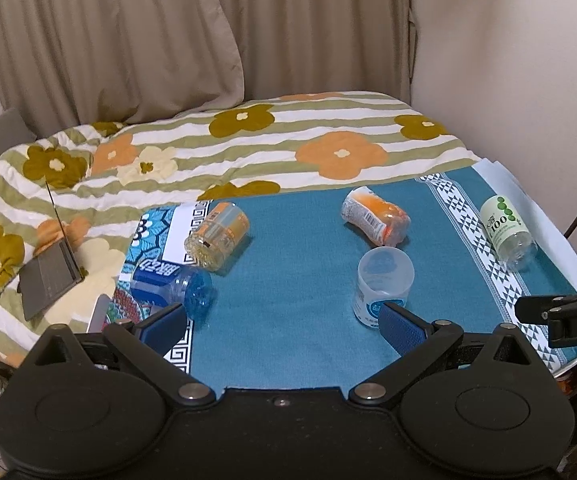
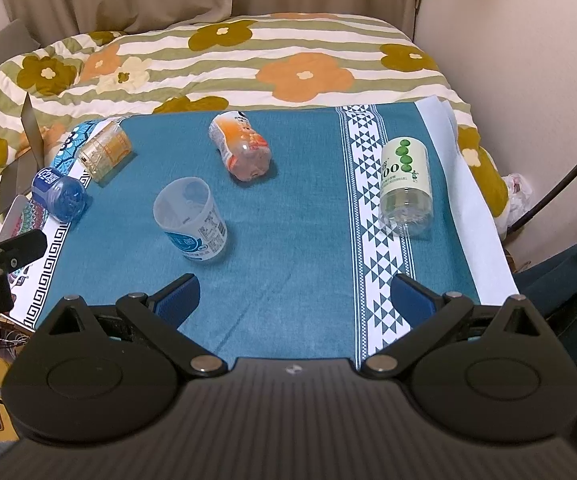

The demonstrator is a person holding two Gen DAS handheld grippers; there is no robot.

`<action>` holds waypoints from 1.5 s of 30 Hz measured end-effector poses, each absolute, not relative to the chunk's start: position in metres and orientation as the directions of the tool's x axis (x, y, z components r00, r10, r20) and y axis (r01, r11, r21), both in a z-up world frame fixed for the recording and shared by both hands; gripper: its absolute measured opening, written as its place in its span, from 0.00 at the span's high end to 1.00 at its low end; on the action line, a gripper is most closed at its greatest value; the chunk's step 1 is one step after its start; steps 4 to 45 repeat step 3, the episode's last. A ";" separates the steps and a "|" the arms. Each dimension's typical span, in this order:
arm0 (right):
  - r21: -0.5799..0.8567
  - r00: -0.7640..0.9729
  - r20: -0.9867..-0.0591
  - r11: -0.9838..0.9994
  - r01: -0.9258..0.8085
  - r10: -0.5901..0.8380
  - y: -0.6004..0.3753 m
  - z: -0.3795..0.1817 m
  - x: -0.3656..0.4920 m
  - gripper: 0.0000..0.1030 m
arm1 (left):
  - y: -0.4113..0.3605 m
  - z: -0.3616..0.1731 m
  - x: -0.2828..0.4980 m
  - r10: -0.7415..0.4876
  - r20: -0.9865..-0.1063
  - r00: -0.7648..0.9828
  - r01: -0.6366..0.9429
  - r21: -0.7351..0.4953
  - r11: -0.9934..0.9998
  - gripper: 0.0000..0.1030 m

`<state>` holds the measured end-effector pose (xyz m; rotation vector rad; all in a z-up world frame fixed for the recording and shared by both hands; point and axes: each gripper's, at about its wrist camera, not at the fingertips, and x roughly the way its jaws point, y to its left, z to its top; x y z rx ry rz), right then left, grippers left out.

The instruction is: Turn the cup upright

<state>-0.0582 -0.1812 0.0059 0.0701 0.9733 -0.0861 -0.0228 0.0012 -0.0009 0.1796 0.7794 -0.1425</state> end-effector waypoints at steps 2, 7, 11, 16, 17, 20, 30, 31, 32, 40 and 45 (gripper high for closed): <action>0.020 0.559 -0.828 0.994 0.104 -0.042 -0.181 0.006 -0.058 0.00 | 0.002 0.000 -0.022 -0.063 -0.704 0.707 0.193 0.106 0.975 0.00; 0.020 0.558 -0.829 0.994 0.104 -0.042 -0.180 0.005 -0.057 0.00 | 0.002 0.000 -0.020 -0.065 -0.704 0.707 0.192 0.102 0.976 0.00; 0.020 0.558 -0.829 0.994 0.104 -0.042 -0.180 0.005 -0.057 0.00 | 0.002 0.000 -0.020 -0.065 -0.704 0.707 0.192 0.102 0.976 0.00; 0.020 0.558 -0.829 0.994 0.104 -0.042 -0.180 0.005 -0.057 0.00 | 0.002 0.000 -0.020 -0.065 -0.704 0.707 0.192 0.102 0.976 0.00; 0.020 0.558 -0.829 0.994 0.104 -0.042 -0.180 0.005 -0.057 0.00 | 0.002 0.000 -0.020 -0.065 -0.704 0.707 0.192 0.102 0.976 0.00; 0.020 0.558 -0.829 0.994 0.104 -0.042 -0.180 0.005 -0.057 0.00 | 0.002 0.000 -0.020 -0.065 -0.704 0.707 0.192 0.102 0.976 0.00; 0.020 0.558 -0.829 0.994 0.104 -0.042 -0.180 0.005 -0.057 0.00 | 0.002 0.000 -0.020 -0.065 -0.704 0.707 0.192 0.102 0.976 0.00; 0.020 0.558 -0.829 0.994 0.104 -0.042 -0.180 0.005 -0.057 0.00 | 0.002 0.000 -0.020 -0.065 -0.704 0.707 0.192 0.102 0.976 0.00; 0.020 0.558 -0.829 0.994 0.104 -0.042 -0.180 0.005 -0.057 0.00 | 0.002 0.000 -0.020 -0.065 -0.704 0.707 0.192 0.102 0.976 0.00; 0.020 0.558 -0.829 0.994 0.104 -0.042 -0.180 0.005 -0.057 0.00 | 0.002 0.000 -0.020 -0.065 -0.704 0.707 0.192 0.102 0.976 0.00; 0.020 0.558 -0.829 0.994 0.104 -0.042 -0.180 0.005 -0.057 0.00 | 0.002 0.000 -0.020 -0.065 -0.704 0.707 0.192 0.102 0.976 0.00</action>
